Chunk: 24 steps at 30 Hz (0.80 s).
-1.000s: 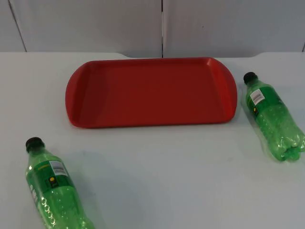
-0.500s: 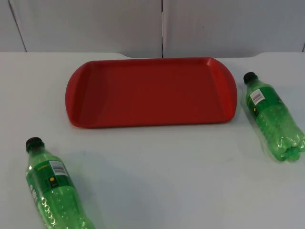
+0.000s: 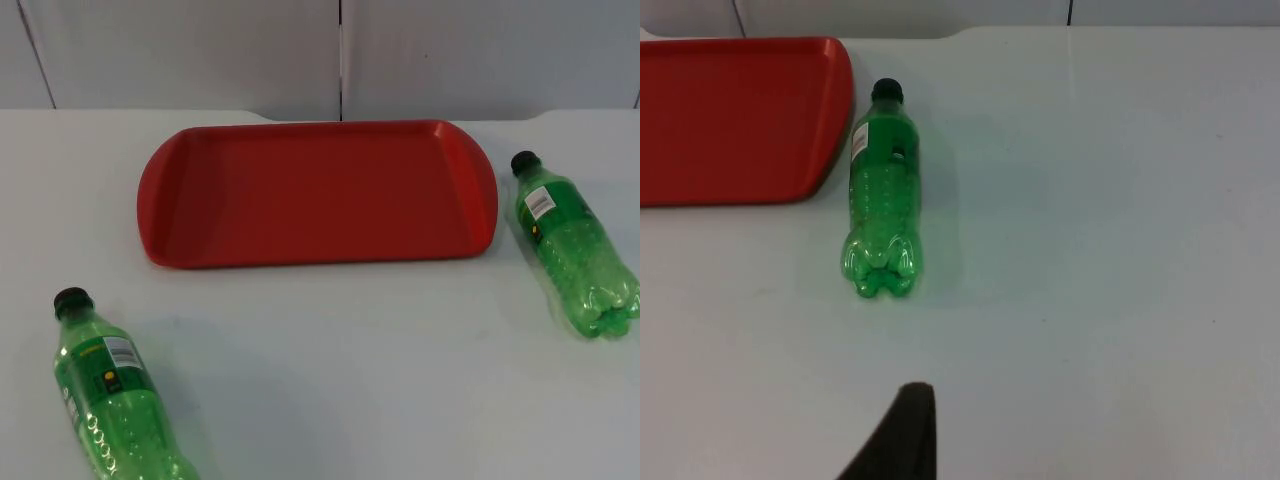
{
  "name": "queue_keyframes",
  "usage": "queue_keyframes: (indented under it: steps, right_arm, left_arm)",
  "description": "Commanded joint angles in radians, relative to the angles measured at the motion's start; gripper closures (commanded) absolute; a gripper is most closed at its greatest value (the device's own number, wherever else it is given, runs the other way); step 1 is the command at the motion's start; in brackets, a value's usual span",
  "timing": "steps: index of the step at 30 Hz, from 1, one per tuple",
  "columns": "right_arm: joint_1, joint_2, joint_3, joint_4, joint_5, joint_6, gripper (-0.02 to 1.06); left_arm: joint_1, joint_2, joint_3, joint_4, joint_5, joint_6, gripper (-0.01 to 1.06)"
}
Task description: Place the bottle upright on the tray.
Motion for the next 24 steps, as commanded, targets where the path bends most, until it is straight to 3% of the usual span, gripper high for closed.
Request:
queue_keyframes:
  steps: [1, 17, 24]
  right_arm:
    - [-0.006, -0.003, 0.002, 0.001, -0.005, -0.001, 0.06]
    - [-0.006, -0.003, 0.002, 0.001, -0.005, 0.001, 0.06]
    - [-0.006, -0.003, 0.002, 0.001, -0.005, 0.001, 0.06]
  left_arm:
    - [0.004, 0.022, -0.005, -0.022, 0.005, -0.003, 0.0]
    - [0.004, 0.116, -0.01, -0.067, 0.002, -0.003, 0.0]
    - [0.004, 0.185, -0.097, -0.121, 0.006, -0.008, 0.0]
